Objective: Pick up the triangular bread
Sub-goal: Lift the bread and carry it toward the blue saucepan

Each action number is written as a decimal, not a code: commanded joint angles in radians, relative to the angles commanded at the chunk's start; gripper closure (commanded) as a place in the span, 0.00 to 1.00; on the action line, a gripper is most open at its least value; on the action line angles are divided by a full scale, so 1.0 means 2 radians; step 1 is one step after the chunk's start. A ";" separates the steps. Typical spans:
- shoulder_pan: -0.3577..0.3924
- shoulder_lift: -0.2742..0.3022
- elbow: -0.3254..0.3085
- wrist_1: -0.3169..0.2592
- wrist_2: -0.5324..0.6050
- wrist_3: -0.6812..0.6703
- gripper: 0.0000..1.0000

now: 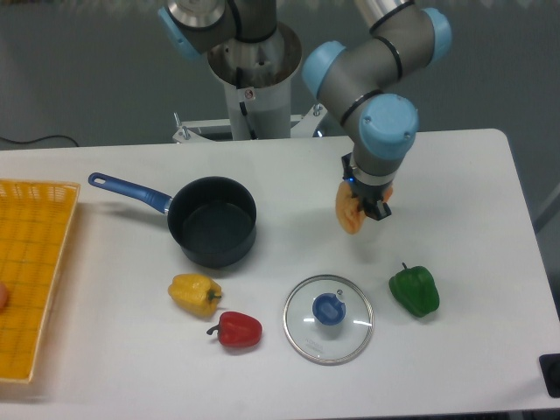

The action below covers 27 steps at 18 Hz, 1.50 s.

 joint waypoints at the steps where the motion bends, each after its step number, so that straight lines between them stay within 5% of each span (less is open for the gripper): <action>1: -0.002 0.002 -0.001 0.000 -0.002 -0.005 0.94; 15: -0.082 0.038 0.000 -0.022 -0.037 -0.116 0.95; 27: -0.092 0.035 0.005 -0.022 -0.038 -0.117 0.96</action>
